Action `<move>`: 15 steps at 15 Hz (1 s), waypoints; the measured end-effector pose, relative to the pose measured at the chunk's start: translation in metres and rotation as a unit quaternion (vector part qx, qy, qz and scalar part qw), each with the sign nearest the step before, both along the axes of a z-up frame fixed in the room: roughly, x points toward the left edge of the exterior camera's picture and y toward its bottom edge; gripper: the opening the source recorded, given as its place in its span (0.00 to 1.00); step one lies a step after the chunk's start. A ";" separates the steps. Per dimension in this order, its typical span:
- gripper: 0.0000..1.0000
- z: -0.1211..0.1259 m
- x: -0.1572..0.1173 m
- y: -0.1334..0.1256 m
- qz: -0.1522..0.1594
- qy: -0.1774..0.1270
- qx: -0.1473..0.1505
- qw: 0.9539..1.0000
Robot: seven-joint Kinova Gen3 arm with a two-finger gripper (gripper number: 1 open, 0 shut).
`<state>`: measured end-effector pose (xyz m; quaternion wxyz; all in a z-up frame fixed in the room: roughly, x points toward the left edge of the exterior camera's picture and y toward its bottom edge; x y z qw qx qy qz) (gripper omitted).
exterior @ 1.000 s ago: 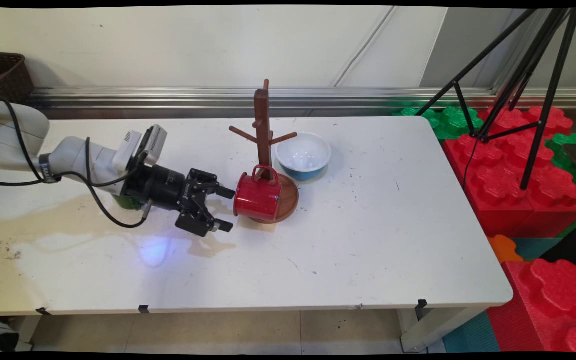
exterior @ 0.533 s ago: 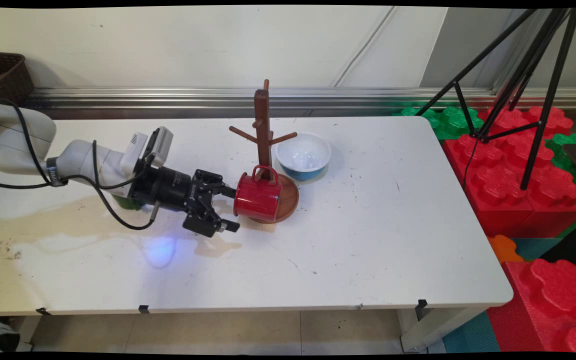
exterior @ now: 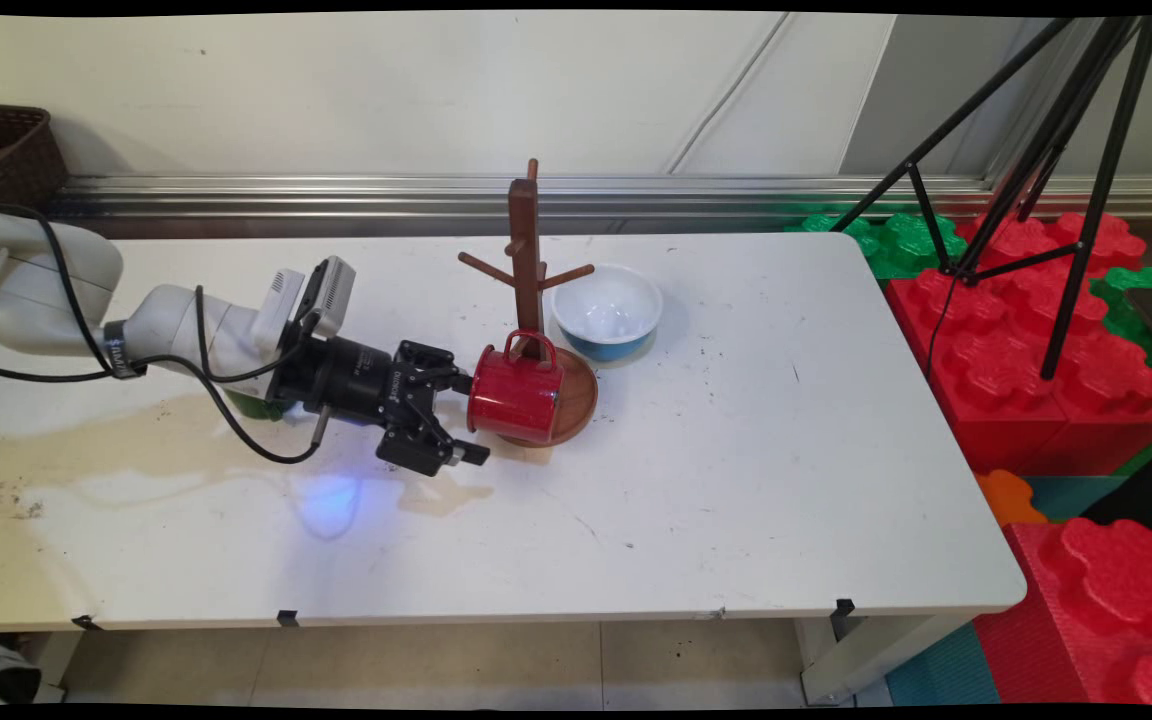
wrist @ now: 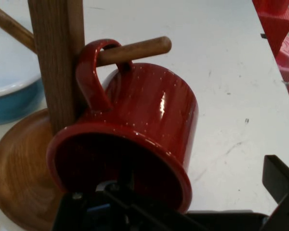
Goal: Pick up the red mug from the rack
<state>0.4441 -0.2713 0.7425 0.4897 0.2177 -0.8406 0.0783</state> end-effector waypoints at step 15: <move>0.00 -0.002 -0.006 -0.001 -0.002 0.005 -0.003 1.000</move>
